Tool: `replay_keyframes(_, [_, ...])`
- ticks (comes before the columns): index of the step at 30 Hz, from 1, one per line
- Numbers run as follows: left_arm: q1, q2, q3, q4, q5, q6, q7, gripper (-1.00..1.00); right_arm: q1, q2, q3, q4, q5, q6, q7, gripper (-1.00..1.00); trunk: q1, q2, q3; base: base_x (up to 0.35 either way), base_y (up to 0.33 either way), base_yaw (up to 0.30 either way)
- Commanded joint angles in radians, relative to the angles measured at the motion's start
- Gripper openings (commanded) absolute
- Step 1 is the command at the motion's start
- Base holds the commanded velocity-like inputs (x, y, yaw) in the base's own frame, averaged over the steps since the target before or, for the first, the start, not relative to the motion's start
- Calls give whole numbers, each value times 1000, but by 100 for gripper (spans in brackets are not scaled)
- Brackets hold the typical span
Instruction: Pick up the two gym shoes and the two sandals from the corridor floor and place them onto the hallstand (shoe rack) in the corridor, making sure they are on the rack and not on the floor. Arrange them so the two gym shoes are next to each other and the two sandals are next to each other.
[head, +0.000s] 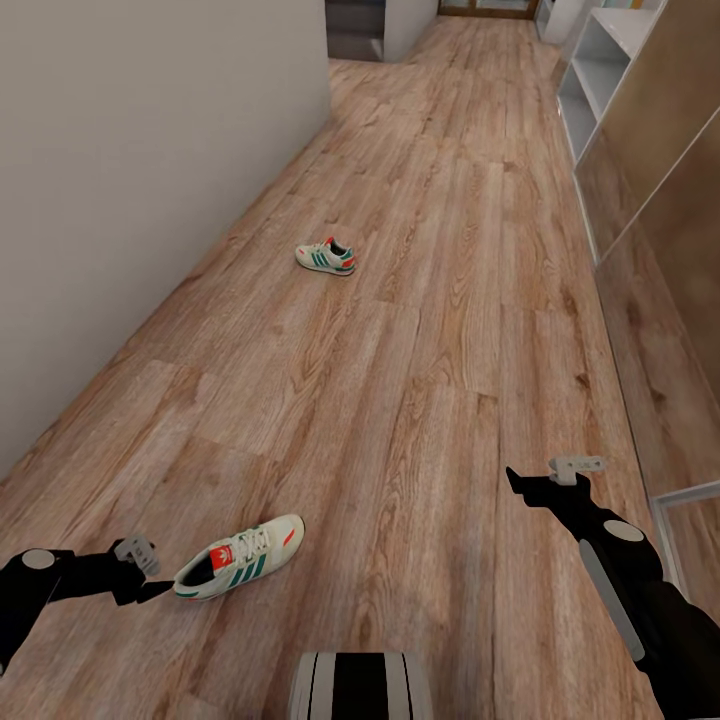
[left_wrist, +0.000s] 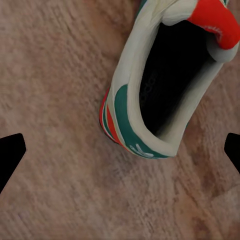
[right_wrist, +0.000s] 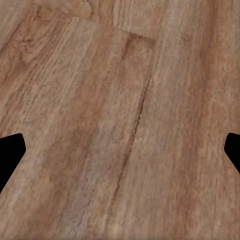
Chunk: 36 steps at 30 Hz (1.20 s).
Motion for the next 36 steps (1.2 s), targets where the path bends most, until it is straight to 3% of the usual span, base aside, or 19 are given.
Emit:
replay_keyframes(1, [0,-1,3,-2,-8,-3,-3,100,0,0,-1,-1,-6,5,3,100,0,0,-1,0,0,0])
replay_keyframes(13, [1,-12,-4,-7,-8,-15,7,100,0,-2,-2,-7,-4,6,3,100,0,0,-1,0,0,0])
replay_keyframes(17, [24,-35,-27,-29,1,-38,29,100,-2,19,-24,-2,-6,8,-2,100,0,0,-1,0,0,0])
replay_keyframes(22, [52,-63,-51,-42,4,-66,57,100,-2,20,-36,-3,-6,7,-2,100,0,0,-1,0,0,0])
replay_keyframes(32, [41,-60,5,-20,4,-122,75,100,-2,27,-11,-3,-6,6,-2,100,0,0,-1,0,0,0])
replay_keyframes(36, [39,-58,9,-19,3,-144,97,100,-2,27,-9,-3,-6,6,-2,100,0,0,-1,0,0,0])
